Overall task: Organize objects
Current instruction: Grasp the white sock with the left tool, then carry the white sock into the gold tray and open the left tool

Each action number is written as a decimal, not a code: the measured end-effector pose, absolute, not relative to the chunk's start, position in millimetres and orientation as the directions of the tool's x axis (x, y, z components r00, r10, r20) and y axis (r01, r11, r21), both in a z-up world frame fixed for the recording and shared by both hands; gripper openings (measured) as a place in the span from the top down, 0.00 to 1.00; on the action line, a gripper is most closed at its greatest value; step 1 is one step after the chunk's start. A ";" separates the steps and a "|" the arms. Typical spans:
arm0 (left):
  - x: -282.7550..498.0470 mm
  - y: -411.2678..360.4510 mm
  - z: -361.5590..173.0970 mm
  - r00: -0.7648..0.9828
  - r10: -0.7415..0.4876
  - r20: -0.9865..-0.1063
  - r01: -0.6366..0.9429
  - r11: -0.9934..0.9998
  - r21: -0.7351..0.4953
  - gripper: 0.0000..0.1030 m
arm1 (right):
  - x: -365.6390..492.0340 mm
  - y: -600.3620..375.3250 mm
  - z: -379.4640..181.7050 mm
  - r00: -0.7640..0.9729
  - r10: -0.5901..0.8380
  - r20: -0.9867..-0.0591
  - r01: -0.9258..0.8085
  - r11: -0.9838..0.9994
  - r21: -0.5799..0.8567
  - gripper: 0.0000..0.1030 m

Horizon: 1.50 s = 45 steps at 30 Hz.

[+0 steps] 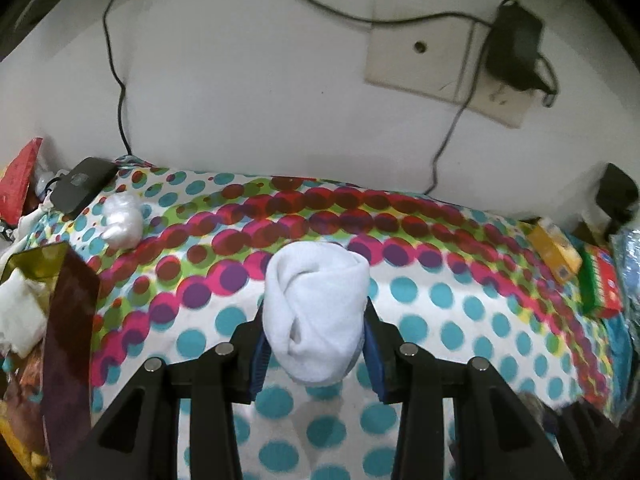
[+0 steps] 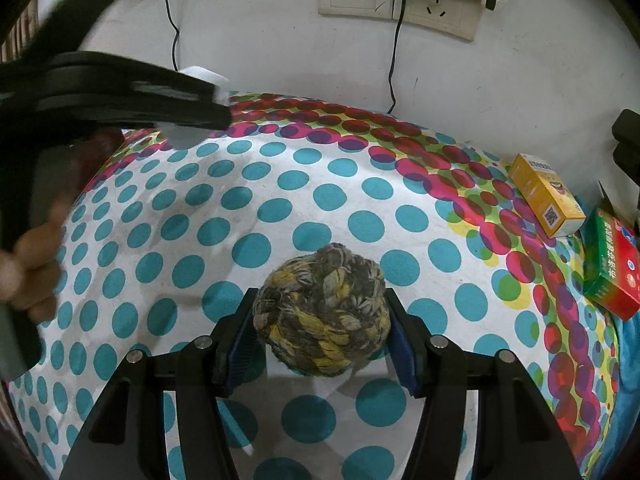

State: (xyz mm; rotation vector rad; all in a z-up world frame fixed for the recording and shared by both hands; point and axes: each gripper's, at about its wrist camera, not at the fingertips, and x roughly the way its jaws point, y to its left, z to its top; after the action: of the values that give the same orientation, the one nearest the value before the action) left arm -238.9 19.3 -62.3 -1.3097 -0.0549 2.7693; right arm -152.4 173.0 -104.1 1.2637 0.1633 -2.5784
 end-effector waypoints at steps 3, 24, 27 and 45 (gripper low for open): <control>-217.5 19.8 -53.2 -0.630 0.083 -0.772 -0.066 -0.996 -0.052 0.61 | -152.9 174.2 -104.1 -0.586 -0.184 -0.789 0.283 -0.959 0.013 0.45; -85.9 -62.3 9.9 -0.670 0.067 -0.739 -0.075 -0.997 -0.022 0.61 | -153.1 173.0 -105.2 -0.588 -0.176 -0.790 0.281 -0.960 0.005 0.44; -78.1 -95.8 22.1 -0.693 0.022 -0.721 -0.016 -1.000 -0.015 0.61 | -154.1 175.3 -105.5 -0.588 -0.173 -0.790 0.279 -0.960 0.003 0.43; -115.6 -236.8 -6.3 -0.619 -0.084 -0.781 0.224 -0.972 -0.073 0.61 | -151.4 181.2 -104.7 -0.590 -0.164 -0.791 0.273 -0.962 -0.004 0.39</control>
State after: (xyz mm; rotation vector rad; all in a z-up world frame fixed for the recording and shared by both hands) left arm -115.6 -236.8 -6.3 -1.4223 -0.2725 2.9802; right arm -151.4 181.2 -104.7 1.2722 0.1824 -2.5948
